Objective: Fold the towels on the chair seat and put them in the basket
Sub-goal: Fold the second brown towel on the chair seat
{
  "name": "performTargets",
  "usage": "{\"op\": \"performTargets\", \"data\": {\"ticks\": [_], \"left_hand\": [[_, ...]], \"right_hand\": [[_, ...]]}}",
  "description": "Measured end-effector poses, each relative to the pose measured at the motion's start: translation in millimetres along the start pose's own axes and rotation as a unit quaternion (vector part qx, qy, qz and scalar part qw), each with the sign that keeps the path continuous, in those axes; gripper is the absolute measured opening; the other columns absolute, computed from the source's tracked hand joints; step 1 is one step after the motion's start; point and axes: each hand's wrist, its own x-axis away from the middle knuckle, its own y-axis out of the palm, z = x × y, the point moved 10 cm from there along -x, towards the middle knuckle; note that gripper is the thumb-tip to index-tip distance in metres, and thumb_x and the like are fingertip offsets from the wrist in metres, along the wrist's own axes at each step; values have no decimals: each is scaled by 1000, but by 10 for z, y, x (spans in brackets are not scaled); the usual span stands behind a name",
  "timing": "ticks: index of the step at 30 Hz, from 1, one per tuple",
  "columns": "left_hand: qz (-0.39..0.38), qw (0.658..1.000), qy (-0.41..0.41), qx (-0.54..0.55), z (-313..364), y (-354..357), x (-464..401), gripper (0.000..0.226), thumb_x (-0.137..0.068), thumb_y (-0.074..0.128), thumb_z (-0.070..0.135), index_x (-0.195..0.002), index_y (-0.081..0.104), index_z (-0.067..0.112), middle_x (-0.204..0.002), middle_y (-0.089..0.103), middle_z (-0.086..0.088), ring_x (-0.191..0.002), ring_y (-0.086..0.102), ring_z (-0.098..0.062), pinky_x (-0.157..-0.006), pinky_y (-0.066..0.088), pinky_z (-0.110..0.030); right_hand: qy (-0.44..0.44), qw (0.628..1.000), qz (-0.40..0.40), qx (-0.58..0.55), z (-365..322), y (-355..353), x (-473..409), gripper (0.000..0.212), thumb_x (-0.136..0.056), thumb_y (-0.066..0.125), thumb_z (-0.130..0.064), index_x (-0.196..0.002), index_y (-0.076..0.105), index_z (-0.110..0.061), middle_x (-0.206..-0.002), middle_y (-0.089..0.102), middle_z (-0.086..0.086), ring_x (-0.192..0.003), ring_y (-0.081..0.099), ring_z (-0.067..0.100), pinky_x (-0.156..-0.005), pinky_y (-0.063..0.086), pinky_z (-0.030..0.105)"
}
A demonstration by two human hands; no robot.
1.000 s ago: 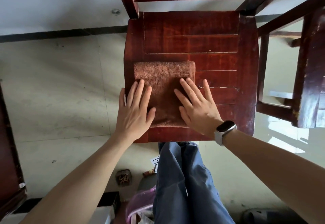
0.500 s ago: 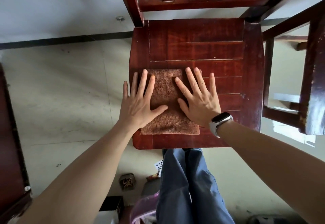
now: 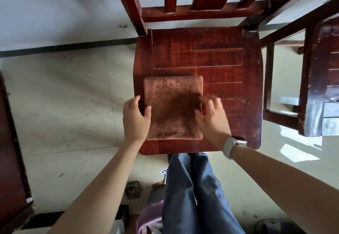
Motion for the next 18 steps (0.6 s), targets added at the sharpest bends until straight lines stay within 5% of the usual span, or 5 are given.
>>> {"op": "performTargets", "data": {"ticks": [3,8,13,18], "left_hand": [[-16,987,-140,82,-296,35,48,35,-87,60,20,-118,57,4,-113,63,-15,-102,61,-25,-86,39,-22],[-65,971,-200,112,-311,193,-38,38,-82,66,24,-114,59,3,-107,67,-12,-99,62,-24,-92,46,-32],[-90,965,-226,97,-296,290,-109,31,-82,64,22,-107,61,3,-95,66,-8,-94,63,-27,-85,48,-34],[-116,958,-239,103,-277,328,-114,31,-82,63,23,-107,61,5,-105,64,-10,-97,61,-26,-89,49,-37]], "right_hand": [[154,984,-21,-86,267,94,-27,34,-86,58,-26,-115,50,-11,-101,58,7,-89,54,23,-77,45,35],[280,945,-16,-171,413,273,18,33,-84,61,-27,-110,54,-8,-92,54,1,-81,49,17,-70,34,24],[303,932,-18,-201,442,327,9,33,-84,61,-23,-111,57,-5,-102,61,9,-85,53,18,-73,38,24],[290,924,-31,-248,403,331,4,30,-86,59,-18,-112,55,-6,-101,59,9,-83,54,17,-68,41,23]]}}
